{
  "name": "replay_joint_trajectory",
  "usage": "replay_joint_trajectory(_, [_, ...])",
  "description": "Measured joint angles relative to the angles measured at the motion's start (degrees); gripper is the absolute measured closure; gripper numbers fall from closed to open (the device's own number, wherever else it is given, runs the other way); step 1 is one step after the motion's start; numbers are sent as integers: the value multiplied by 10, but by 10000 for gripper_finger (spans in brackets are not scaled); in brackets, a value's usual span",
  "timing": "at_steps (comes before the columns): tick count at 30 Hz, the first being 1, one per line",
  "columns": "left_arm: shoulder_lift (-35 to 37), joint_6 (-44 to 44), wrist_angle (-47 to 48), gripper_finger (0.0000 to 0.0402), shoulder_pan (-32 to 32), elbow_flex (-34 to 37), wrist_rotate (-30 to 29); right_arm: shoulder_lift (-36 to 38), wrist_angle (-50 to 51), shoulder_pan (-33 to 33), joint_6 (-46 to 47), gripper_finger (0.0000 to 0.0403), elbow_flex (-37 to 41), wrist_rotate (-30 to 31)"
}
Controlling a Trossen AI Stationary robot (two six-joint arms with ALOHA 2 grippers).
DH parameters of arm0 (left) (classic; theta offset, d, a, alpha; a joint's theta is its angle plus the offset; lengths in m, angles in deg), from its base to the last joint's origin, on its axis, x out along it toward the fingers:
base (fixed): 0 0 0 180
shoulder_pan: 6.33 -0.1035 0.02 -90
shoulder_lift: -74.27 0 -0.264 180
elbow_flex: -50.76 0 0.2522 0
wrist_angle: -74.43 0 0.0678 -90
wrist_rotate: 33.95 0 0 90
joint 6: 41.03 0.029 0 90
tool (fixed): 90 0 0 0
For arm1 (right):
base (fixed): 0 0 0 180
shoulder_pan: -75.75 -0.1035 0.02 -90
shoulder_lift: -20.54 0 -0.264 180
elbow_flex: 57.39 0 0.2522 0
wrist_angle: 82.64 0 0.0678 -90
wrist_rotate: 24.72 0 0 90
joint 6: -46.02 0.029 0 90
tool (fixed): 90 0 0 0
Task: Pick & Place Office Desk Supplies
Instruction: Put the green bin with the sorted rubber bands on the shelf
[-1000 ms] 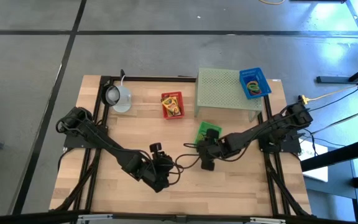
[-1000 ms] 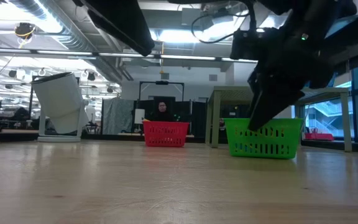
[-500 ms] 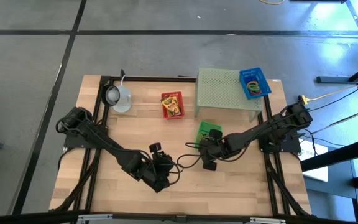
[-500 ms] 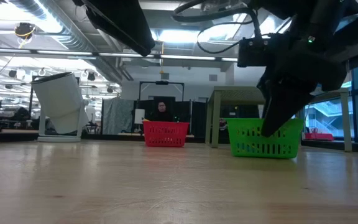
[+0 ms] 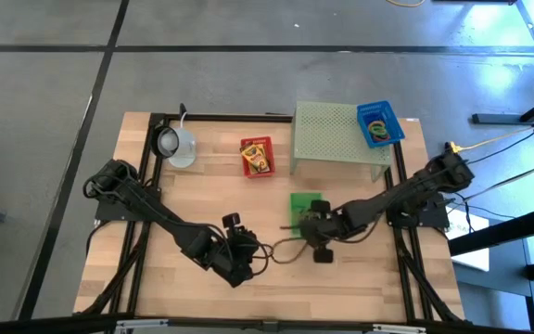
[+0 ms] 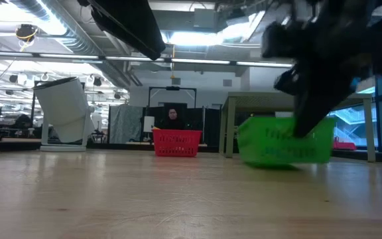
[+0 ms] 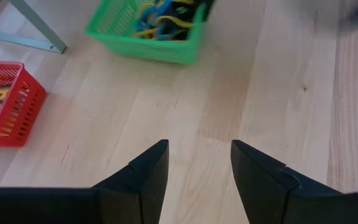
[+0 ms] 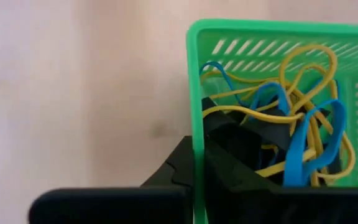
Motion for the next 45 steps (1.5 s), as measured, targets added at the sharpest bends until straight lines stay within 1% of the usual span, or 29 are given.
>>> replay_joint_trajectory(3, [0, 0, 0, 233, 3, 0, 0, 32, 3, -25, -47, 395, 0, -33])
replay_joint_trajectory(7, [0, 0, 1, 233, 5, 0, 0, 93, 14, -67, -116, 395, -2, -31])
replay_joint_trajectory(9, [0, 0, 1, 233, 6, 0, 0, 128, 33, -83, -127, 395, -16, -8])
replay_joint_trajectory(11, [0, 0, 0, 233, 6, 0, -1, 162, 61, -91, -129, 395, -35, 39])
replay_joint_trajectory(14, [0, 0, 0, 233, 5, 0, -3, 201, 116, -84, -143, 395, -68, 114])
replay_joint_trajectory(15, [0, 0, 0, 233, 5, 0, -4, 211, 137, -75, -152, 395, -80, 130])
replay_joint_trajectory(17, [0, 0, 0, 233, 5, 0, -13, 223, 182, -45, -179, 395, -108, 149])
replay_joint_trajectory(20, [0, 1, 0, 233, 5, 0, -25, 229, 259, 21, -210, 395, -149, 149])
replay_joint_trajectory(22, [0, 16, 0, 233, 5, 0, -31, 229, 299, 75, -234, 395, -172, 134])
replay_joint_trajectory(24, [0, 29, 0, 233, 5, 0, -39, 229, 328, 129, -269, 394, -183, 105])
replay_joint_trajectory(27, [0, 42, 0, 233, 5, 0, -57, 229, 340, 201, -352, 394, -184, 70])
replay_joint_trajectory(30, [0, 51, 0, 233, 5, 0, -80, 229, 341, 277, -428, 394, -184, 61])
replay_joint_trajectory(35, [0, 47, -1, 233, 1, 0, -137, 229, 343, 386, -477, 394, -184, 28])
replay_joint_trajectory(38, [0, 54, -1, 233, -4, 0, -144, 229, 351, 431, -486, 394, -184, -3])
replay_joint_trajectory(40, [0, 61, -1, 233, -7, 0, -141, 229, 353, 448, -501, 394, -184, -22])
replay_joint_trajectory(45, [0, 61, -1, 233, -12, 0, -136, 229, 361, 467, -536, 394, -184, -15])
